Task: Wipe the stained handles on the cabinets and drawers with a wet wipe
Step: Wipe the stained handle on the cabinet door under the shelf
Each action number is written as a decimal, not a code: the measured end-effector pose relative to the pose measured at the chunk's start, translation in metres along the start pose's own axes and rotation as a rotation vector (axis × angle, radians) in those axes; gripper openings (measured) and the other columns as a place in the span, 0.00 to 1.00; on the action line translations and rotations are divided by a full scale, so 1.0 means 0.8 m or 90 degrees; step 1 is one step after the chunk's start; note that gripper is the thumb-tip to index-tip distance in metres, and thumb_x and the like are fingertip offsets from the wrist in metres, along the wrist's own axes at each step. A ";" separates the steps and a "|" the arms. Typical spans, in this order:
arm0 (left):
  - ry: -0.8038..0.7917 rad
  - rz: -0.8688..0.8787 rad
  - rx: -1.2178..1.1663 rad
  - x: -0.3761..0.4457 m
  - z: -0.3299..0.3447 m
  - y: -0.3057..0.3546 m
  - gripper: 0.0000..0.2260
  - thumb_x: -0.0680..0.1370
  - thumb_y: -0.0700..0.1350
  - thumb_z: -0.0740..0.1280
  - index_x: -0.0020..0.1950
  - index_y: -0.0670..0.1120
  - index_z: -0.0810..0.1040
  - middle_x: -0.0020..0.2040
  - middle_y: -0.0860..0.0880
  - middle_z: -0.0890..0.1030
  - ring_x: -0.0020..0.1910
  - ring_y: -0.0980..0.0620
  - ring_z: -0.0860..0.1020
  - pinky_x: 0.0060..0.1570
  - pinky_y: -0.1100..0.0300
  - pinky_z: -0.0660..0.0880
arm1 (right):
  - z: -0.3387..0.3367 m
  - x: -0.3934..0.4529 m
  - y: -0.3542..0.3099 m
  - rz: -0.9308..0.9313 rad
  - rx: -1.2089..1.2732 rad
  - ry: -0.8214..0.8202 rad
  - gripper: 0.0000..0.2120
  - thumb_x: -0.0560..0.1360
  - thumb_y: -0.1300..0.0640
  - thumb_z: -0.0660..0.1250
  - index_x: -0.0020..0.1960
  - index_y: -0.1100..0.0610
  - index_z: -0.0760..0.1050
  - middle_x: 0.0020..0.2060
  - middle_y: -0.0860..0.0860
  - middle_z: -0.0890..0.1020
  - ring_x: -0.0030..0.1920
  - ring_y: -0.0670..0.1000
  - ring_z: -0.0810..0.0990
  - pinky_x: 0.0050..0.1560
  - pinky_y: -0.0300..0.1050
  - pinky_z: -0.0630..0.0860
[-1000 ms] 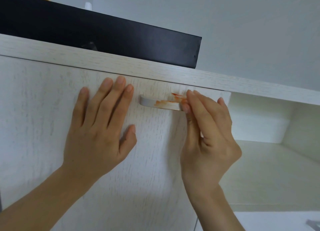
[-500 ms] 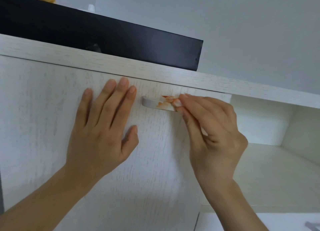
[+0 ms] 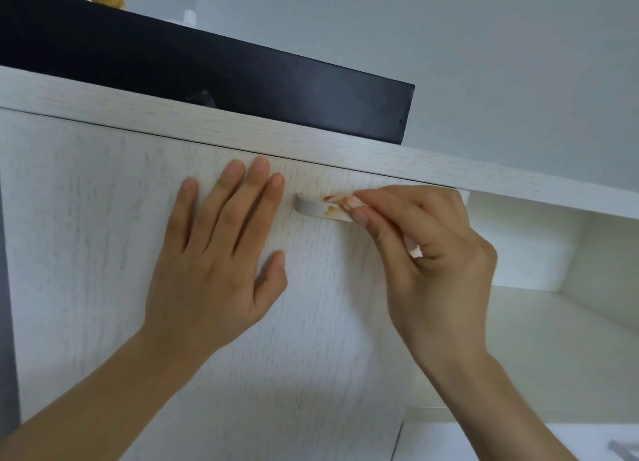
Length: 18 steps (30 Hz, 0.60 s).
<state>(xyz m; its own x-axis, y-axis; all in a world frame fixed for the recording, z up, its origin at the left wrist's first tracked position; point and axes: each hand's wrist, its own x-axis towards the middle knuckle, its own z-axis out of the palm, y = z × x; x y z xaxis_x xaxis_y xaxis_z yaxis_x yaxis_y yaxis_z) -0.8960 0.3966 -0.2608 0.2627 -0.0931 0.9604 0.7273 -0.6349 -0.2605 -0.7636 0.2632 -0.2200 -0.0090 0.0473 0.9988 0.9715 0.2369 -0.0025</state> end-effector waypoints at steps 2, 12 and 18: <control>0.000 -0.003 -0.002 0.000 -0.001 0.000 0.26 0.80 0.50 0.52 0.75 0.39 0.57 0.74 0.40 0.61 0.73 0.41 0.58 0.72 0.43 0.53 | -0.003 -0.004 0.001 -0.012 0.014 0.036 0.06 0.74 0.61 0.70 0.51 0.57 0.82 0.45 0.48 0.82 0.46 0.48 0.77 0.50 0.29 0.69; 0.008 0.000 -0.011 -0.001 0.000 0.000 0.25 0.81 0.50 0.52 0.75 0.39 0.58 0.74 0.39 0.61 0.73 0.41 0.59 0.72 0.42 0.53 | 0.026 -0.021 0.013 -0.126 -0.004 0.128 0.09 0.74 0.65 0.70 0.54 0.59 0.78 0.47 0.49 0.79 0.49 0.50 0.77 0.53 0.46 0.75; 0.005 -0.004 -0.011 -0.002 0.000 -0.001 0.26 0.80 0.49 0.53 0.75 0.39 0.58 0.74 0.40 0.61 0.73 0.41 0.59 0.72 0.42 0.53 | 0.020 -0.024 0.013 -0.031 0.040 0.129 0.09 0.74 0.64 0.70 0.53 0.57 0.79 0.46 0.47 0.80 0.51 0.43 0.75 0.59 0.44 0.72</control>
<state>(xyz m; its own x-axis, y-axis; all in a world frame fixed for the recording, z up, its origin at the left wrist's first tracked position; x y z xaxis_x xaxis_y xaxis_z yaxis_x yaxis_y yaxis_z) -0.8966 0.3972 -0.2619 0.2531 -0.0959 0.9627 0.7175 -0.6489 -0.2533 -0.7570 0.2802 -0.2398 -0.0017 -0.1610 0.9869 0.9545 0.2941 0.0497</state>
